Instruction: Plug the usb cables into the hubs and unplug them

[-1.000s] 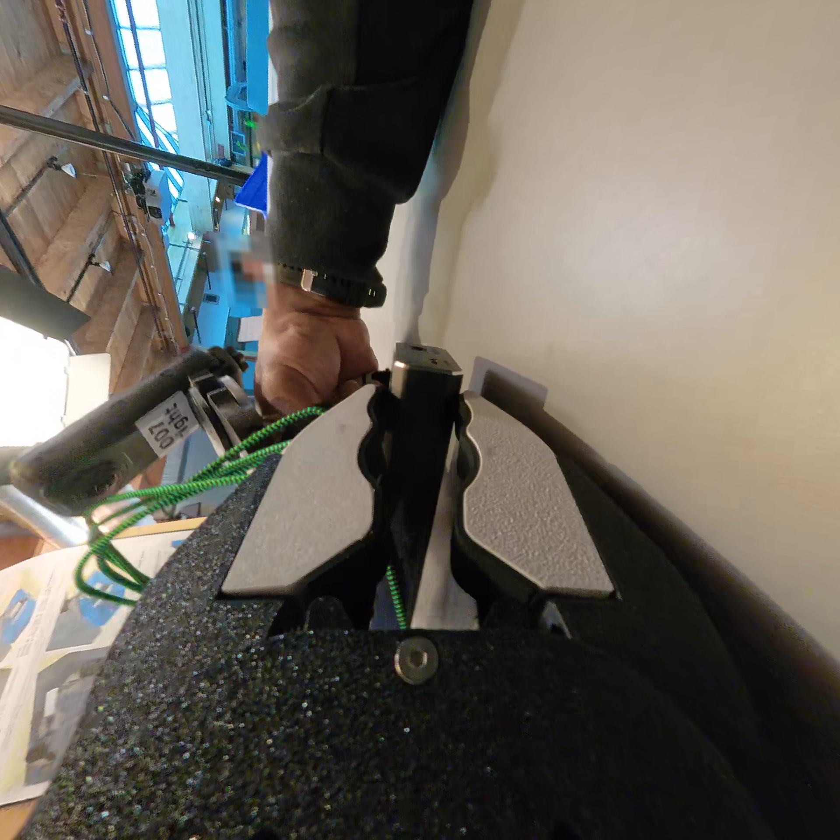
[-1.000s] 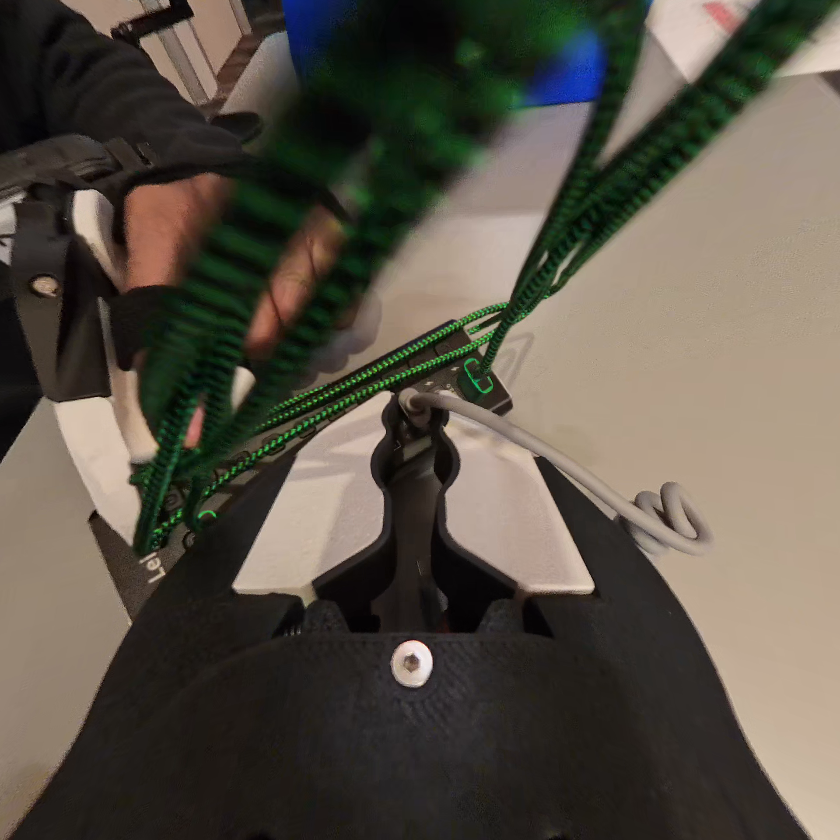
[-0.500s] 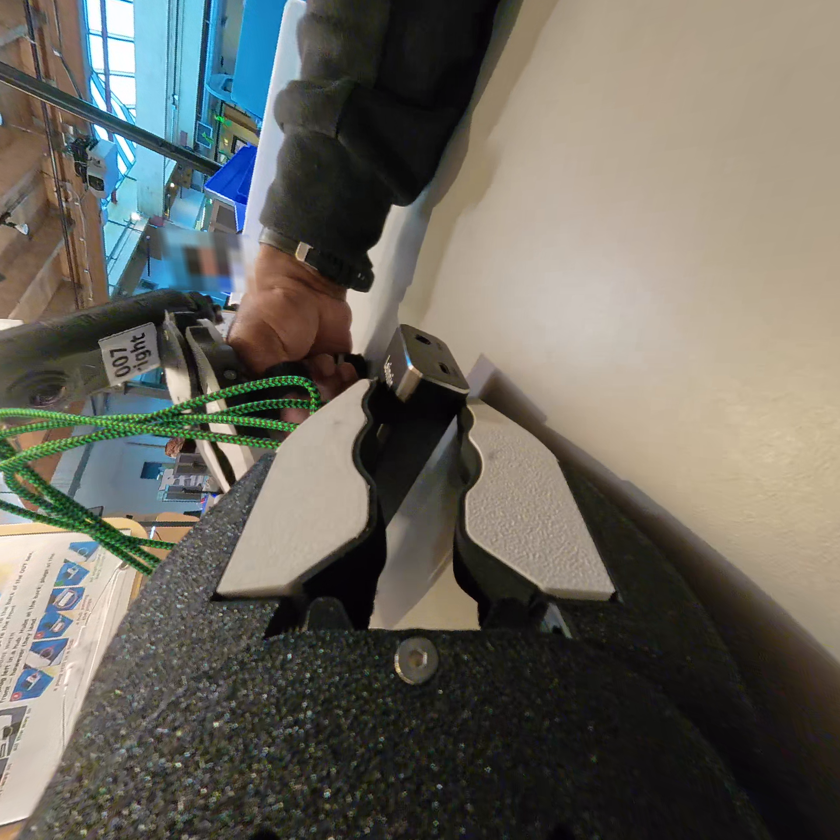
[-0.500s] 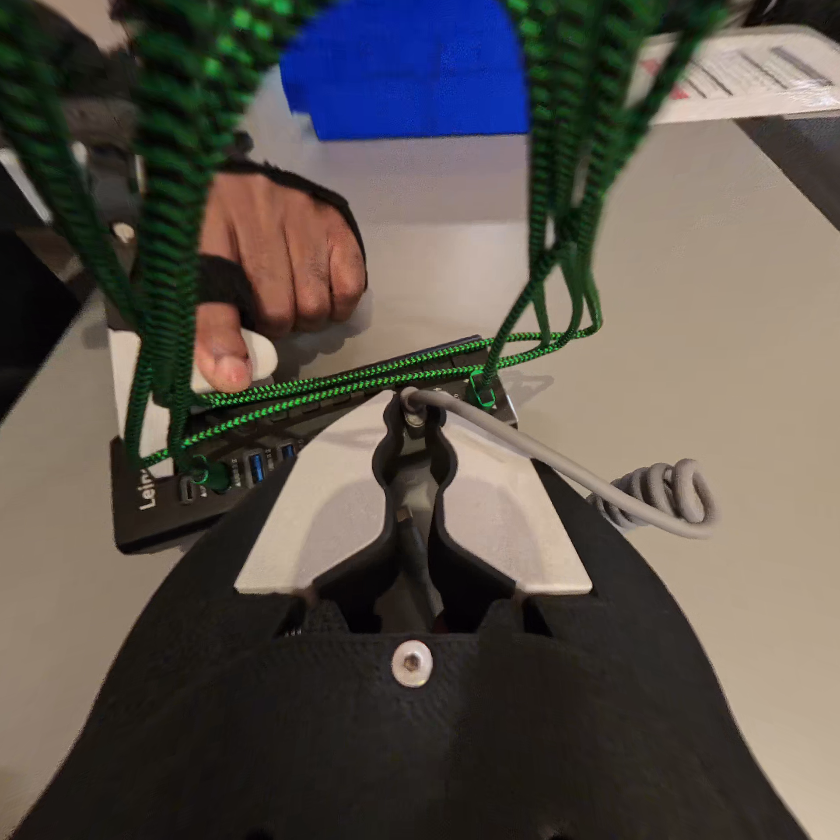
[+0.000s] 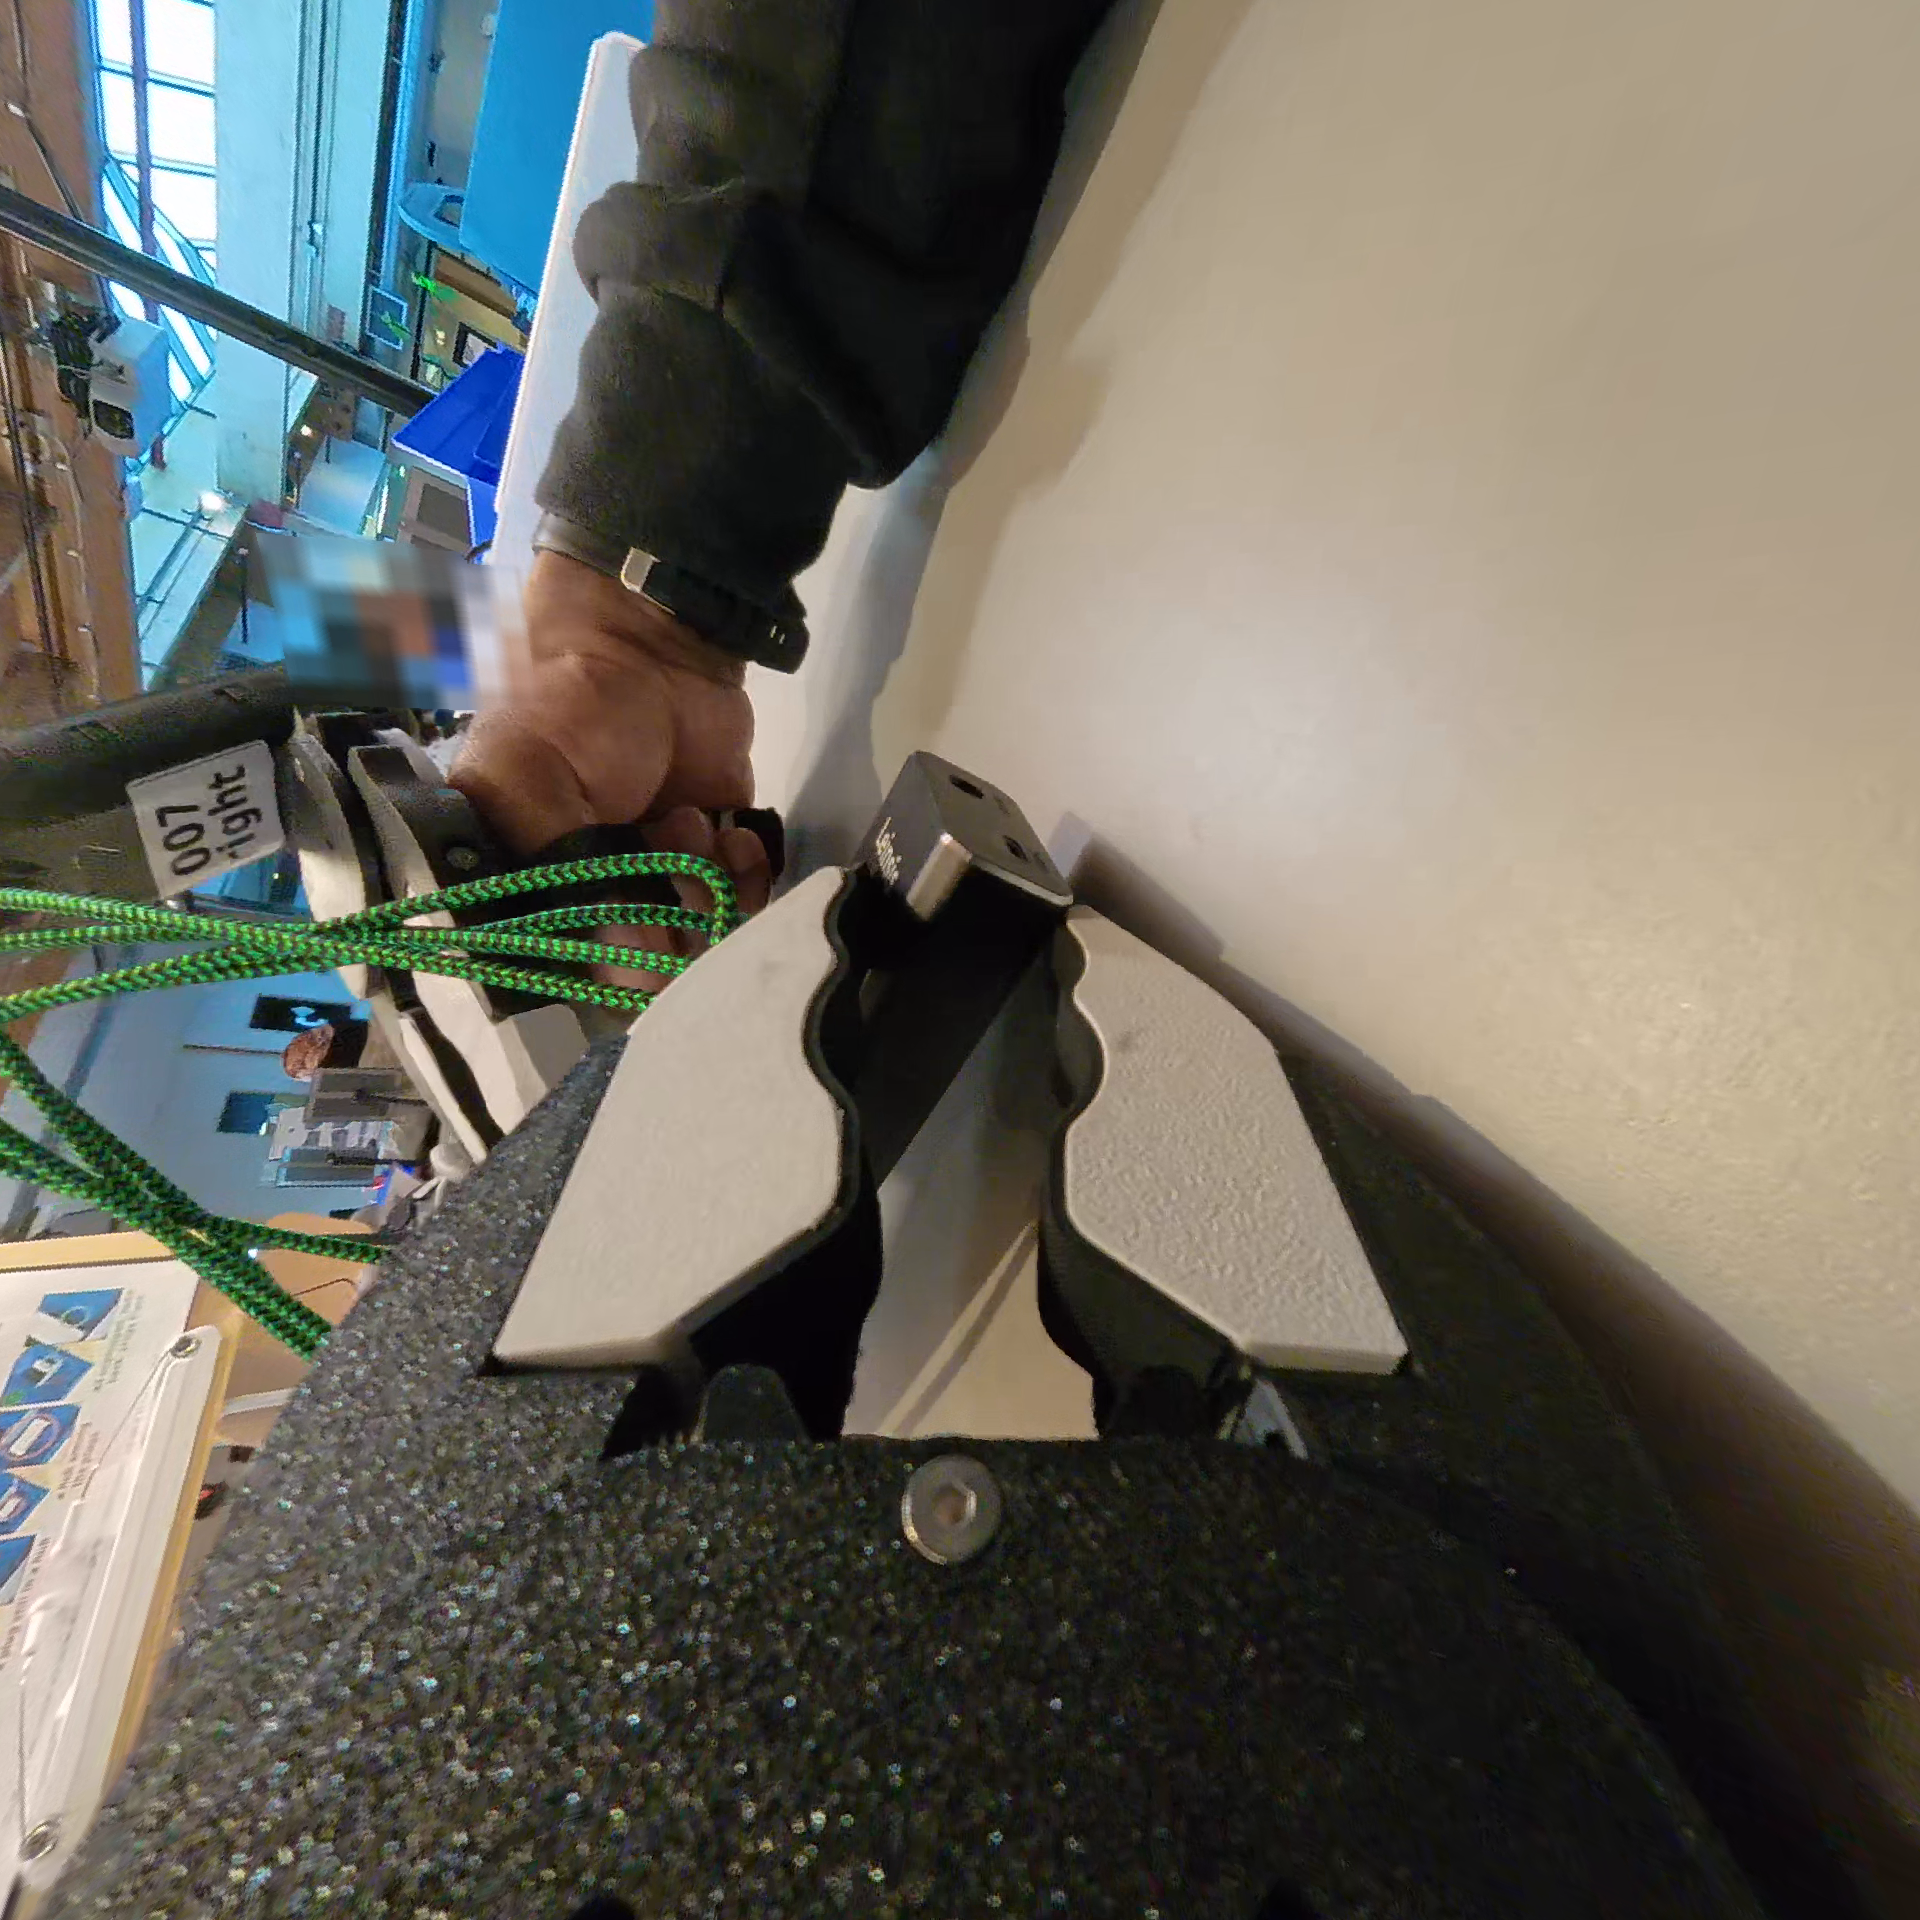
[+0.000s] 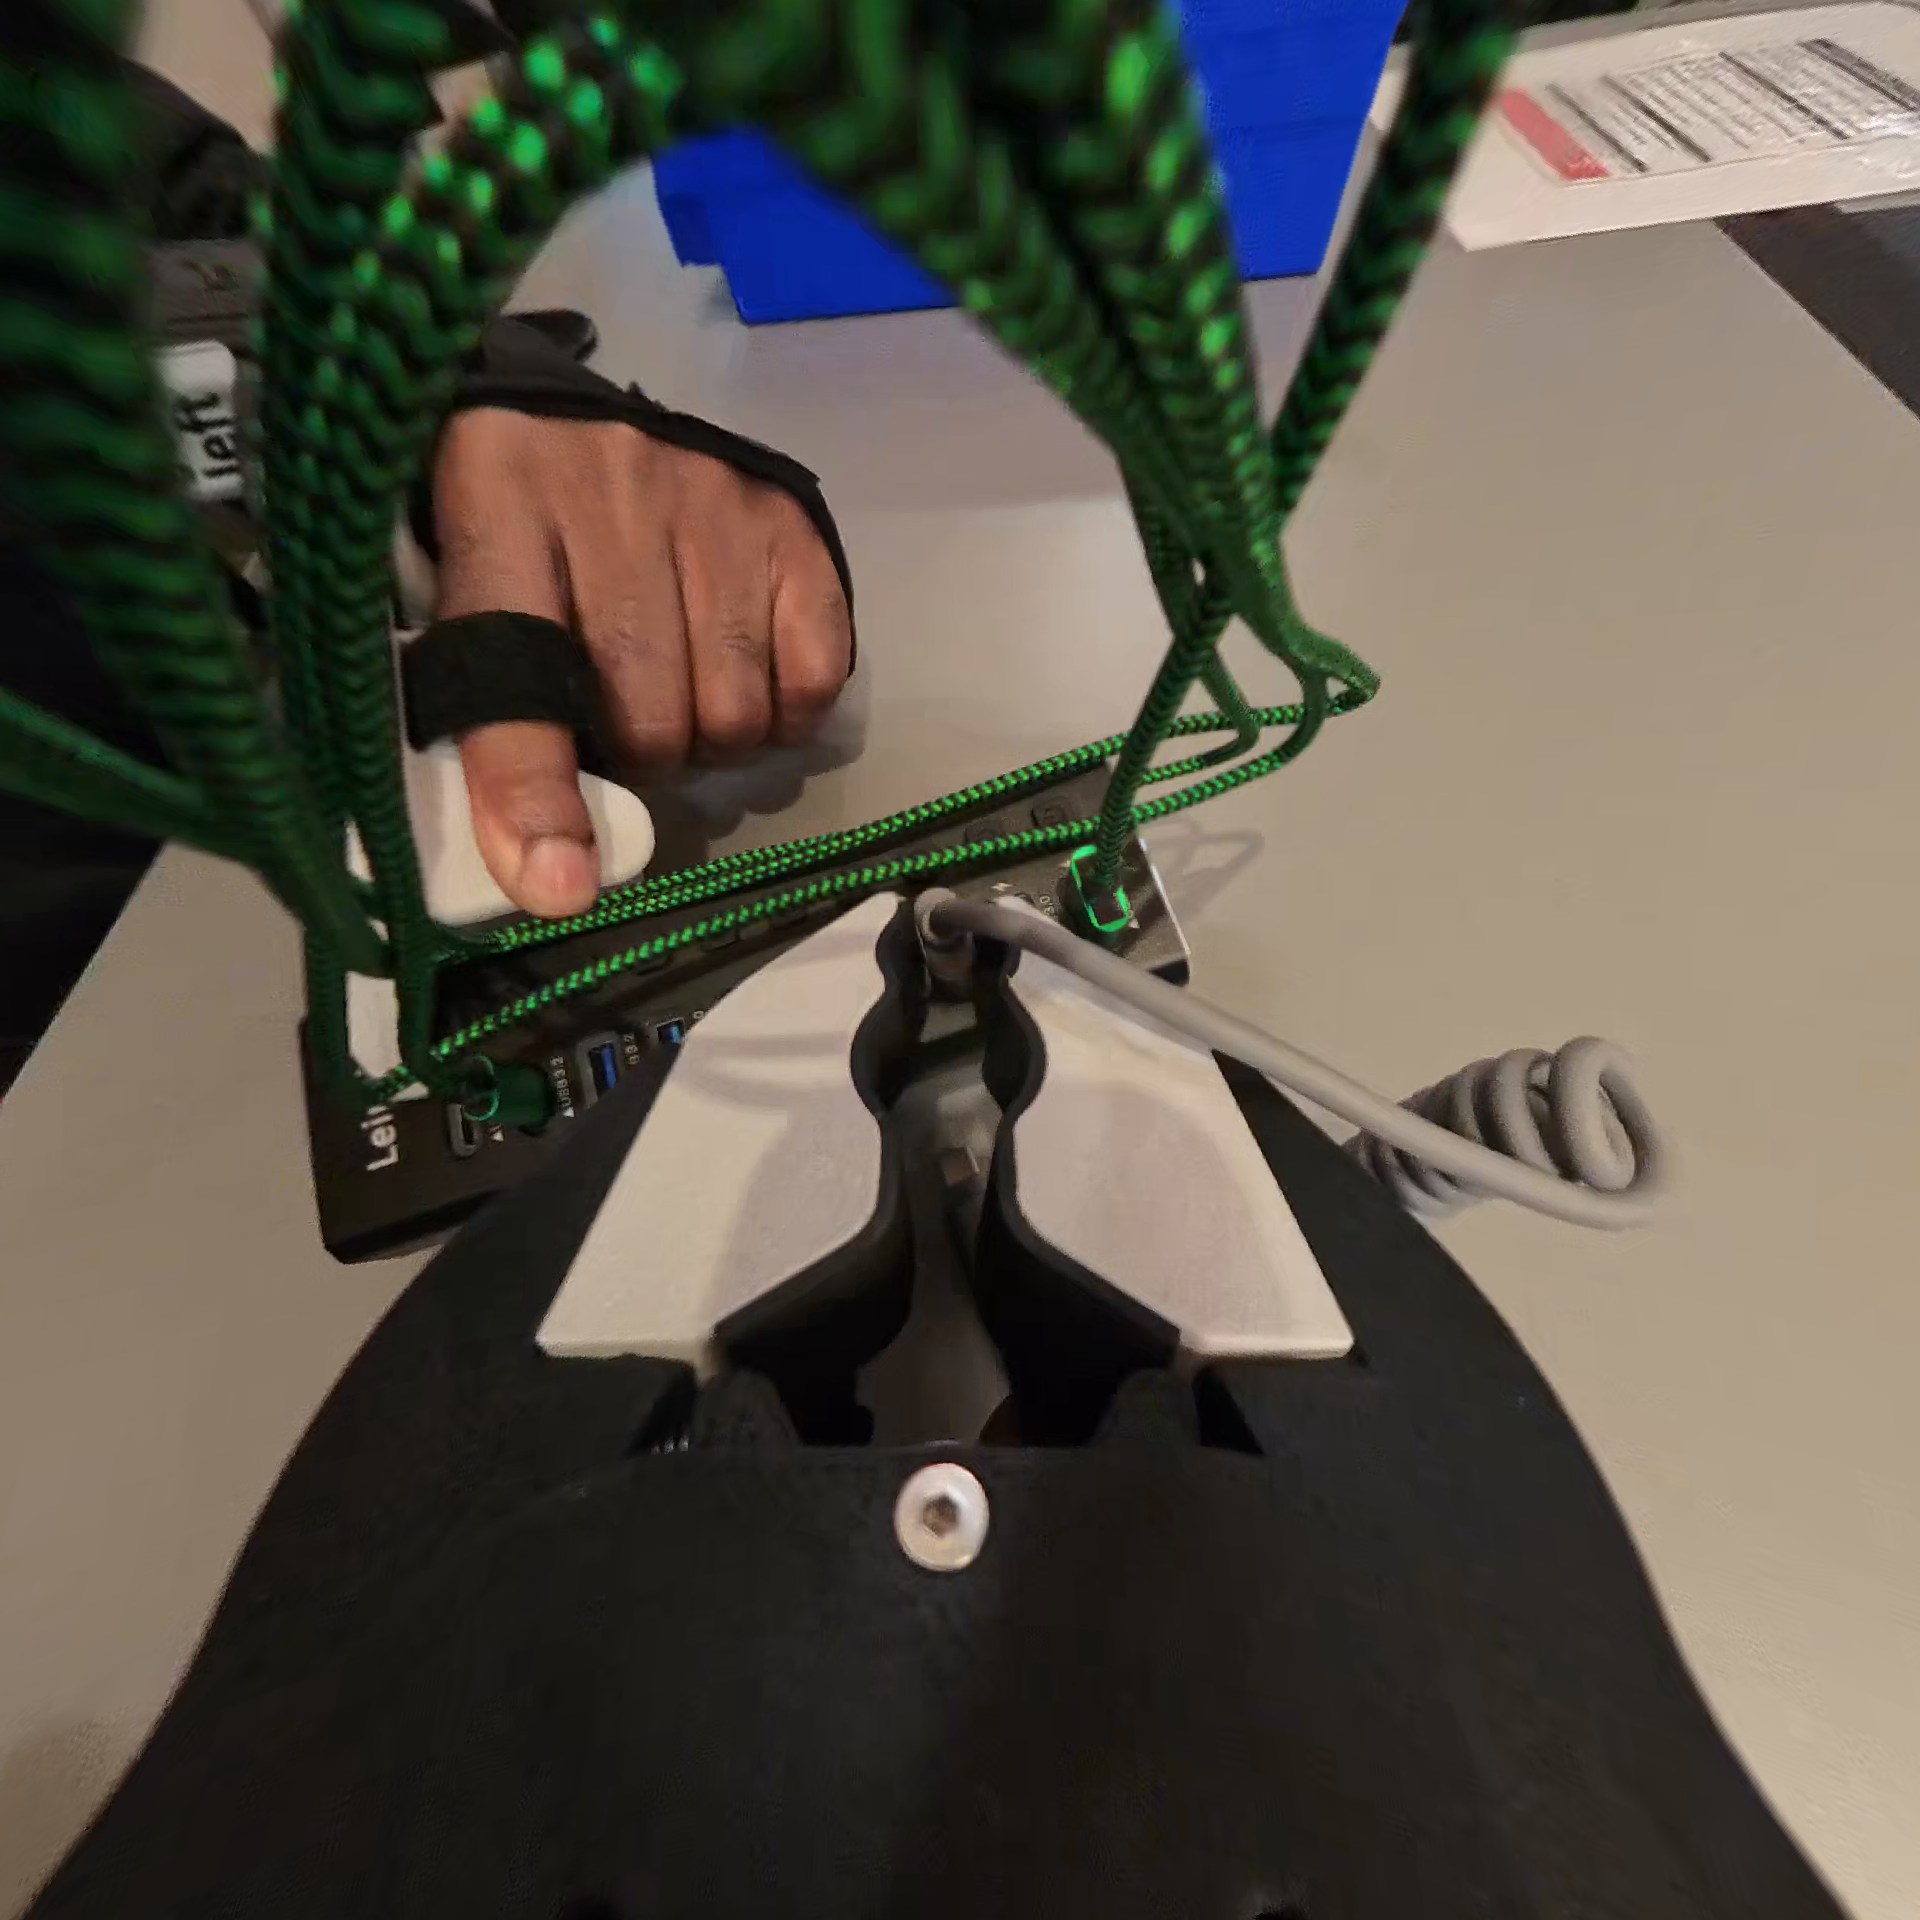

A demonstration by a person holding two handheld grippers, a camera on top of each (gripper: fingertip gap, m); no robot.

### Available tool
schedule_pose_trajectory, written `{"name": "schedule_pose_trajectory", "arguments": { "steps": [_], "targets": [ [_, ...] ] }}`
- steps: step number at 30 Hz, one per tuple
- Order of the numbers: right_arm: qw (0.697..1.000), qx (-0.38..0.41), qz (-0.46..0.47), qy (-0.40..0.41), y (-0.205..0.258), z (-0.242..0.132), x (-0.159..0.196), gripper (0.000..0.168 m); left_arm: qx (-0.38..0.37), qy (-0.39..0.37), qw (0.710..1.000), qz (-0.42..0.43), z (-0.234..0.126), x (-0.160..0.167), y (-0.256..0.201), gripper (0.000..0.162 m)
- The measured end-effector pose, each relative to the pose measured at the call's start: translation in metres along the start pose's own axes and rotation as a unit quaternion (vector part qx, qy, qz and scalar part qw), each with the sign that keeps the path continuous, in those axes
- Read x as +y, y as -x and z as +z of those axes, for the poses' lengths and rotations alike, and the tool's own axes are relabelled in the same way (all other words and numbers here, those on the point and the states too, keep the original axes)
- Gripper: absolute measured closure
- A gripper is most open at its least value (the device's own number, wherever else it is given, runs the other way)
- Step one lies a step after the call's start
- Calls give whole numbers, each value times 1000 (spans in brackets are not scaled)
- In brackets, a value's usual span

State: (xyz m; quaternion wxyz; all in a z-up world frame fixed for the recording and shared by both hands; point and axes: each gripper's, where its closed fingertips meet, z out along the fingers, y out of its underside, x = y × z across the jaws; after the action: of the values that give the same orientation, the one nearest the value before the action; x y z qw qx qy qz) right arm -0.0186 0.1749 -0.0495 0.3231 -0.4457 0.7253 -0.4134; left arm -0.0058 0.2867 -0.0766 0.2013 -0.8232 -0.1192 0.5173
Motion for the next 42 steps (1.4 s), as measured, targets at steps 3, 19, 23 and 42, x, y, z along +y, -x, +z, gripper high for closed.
{"name": "schedule_pose_trajectory", "arguments": {
  "steps": [3, 19, 23, 42],
  "targets": [
    [998, 18, -46, 40, 1, 2, 7, 159, 15, -7, 1000, -10, -1, -1, -4, 129],
    [999, -5, 29, -14, -8, -13, 6, 160, -20, -30, 997, -68, -16, -2, 19, 129],
    [999, 35, -3, 39, -13, -7, 16, 159, -14, -19, 998, -66, -17, 5, 17, 130],
    [952, 265, 138, 64, -68, -29, 28, 160, -126, -47, 876, -462, -60, 33, 84, 123]
  ]
}}
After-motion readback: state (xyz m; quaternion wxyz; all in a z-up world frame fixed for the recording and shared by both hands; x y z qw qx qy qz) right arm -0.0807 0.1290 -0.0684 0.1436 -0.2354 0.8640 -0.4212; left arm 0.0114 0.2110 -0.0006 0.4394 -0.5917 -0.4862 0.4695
